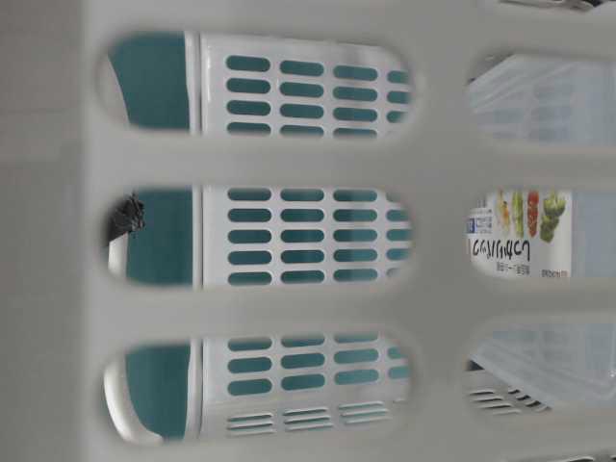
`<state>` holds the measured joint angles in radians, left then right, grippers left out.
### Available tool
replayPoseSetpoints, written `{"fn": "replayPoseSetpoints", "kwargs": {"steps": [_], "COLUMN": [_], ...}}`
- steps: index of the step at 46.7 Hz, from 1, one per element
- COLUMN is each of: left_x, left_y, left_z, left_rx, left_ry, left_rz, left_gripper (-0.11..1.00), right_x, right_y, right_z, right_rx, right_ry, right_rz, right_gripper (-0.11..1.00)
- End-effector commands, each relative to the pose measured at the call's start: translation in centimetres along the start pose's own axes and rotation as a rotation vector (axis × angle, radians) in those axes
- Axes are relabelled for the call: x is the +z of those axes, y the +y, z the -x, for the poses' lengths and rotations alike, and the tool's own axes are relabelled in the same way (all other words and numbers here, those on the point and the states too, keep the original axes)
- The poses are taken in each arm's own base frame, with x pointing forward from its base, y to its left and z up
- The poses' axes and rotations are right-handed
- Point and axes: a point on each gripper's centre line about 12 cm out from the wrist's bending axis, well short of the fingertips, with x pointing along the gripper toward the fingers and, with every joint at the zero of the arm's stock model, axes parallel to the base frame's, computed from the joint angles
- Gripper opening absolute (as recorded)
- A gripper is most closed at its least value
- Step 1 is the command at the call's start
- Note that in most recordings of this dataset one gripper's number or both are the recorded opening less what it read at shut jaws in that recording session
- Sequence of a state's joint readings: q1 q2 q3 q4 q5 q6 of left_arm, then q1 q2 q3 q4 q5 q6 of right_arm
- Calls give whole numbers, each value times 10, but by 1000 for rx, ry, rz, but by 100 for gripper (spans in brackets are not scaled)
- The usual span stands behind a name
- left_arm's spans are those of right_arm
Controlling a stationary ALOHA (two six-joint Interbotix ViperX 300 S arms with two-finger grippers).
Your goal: Pick up the chinese spoon from the shopping basket with the left arm.
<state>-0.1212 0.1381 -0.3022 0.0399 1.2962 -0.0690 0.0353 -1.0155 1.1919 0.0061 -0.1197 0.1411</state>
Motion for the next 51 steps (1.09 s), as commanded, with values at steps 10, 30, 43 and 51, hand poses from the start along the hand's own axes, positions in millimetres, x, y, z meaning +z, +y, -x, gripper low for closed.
{"fn": "replayPoseSetpoints", "kwargs": {"steps": [10,30,43,51], "left_x": [4,4,4,5], "left_y": [1,-1,-1,0], "left_z": [18,19,19,18], "left_rx": [0,-1,-2,0], "left_ry": [-48,-46,-46,-46], "left_rz": [2,0,-3,-2], "left_gripper": [13,13,13,13], "right_x": [5,4,3,3], "right_y": [1,1,1,1], "right_z": [-1,-1,-1,-1], "right_rx": [5,4,3,3], "right_ry": [-15,-6,-3,-3], "right_rz": [-4,-4,-4,-4], "right_gripper": [71,71,71,71]}}
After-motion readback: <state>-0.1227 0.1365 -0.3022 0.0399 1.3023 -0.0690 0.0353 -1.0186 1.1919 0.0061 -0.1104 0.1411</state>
